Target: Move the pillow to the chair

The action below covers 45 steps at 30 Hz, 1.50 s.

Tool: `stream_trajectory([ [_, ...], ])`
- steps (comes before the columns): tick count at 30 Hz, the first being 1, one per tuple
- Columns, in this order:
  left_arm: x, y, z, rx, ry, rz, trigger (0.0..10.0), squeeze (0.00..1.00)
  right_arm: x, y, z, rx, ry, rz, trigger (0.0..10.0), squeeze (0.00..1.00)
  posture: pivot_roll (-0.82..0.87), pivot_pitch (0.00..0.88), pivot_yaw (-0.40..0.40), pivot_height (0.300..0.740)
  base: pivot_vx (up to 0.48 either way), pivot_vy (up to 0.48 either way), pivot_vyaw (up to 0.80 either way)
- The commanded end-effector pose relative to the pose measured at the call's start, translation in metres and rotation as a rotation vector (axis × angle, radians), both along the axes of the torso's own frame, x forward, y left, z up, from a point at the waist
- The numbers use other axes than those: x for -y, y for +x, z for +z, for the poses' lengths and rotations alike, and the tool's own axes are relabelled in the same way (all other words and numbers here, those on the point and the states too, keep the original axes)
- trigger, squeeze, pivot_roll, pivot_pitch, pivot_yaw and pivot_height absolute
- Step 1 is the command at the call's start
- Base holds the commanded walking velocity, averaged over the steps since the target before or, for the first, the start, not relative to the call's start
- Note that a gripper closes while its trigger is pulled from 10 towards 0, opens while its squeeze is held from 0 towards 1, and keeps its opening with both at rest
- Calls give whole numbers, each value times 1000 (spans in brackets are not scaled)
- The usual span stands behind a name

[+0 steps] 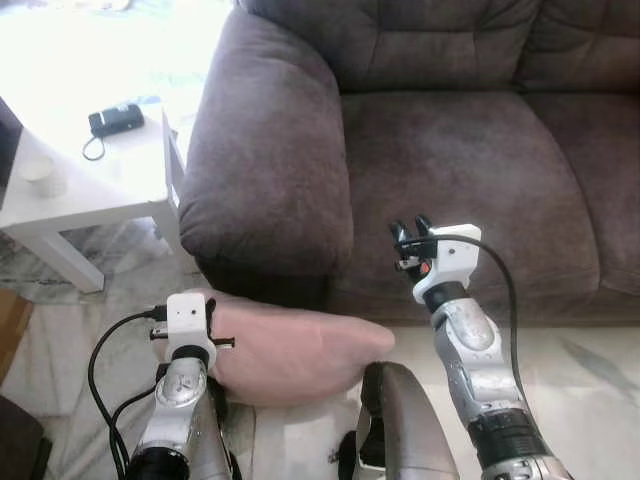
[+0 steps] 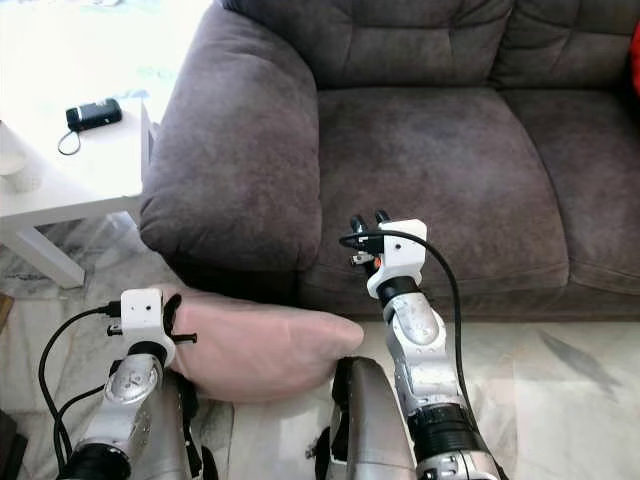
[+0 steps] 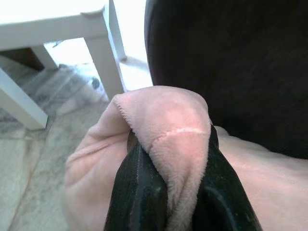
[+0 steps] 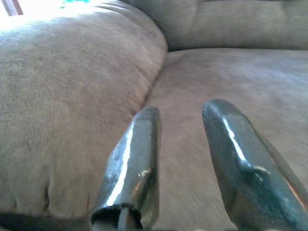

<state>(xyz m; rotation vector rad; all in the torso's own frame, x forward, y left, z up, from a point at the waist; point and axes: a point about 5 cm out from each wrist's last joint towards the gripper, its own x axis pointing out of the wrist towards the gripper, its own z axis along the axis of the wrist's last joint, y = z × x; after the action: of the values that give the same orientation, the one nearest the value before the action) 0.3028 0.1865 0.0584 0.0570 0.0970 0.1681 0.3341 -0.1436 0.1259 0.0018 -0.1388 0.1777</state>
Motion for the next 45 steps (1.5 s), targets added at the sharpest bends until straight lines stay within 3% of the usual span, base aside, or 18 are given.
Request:
stream_trajectory([
  [1,-14,6,31,150,16,50,10000,0,1,0,-3,-1,-5,-9,10000,0,25,87,-2,540,-345,0,0],
  [16,-12,6,32,144,11,56,10000,0,1,3,-5,8,-5,-2,10000,0,25,76,-8,540,-342,0,0],
  [45,-15,-1,43,188,31,69,10000,0,2,4,-4,22,6,-3,10000,0,32,90,-16,540,0,0,0],
])
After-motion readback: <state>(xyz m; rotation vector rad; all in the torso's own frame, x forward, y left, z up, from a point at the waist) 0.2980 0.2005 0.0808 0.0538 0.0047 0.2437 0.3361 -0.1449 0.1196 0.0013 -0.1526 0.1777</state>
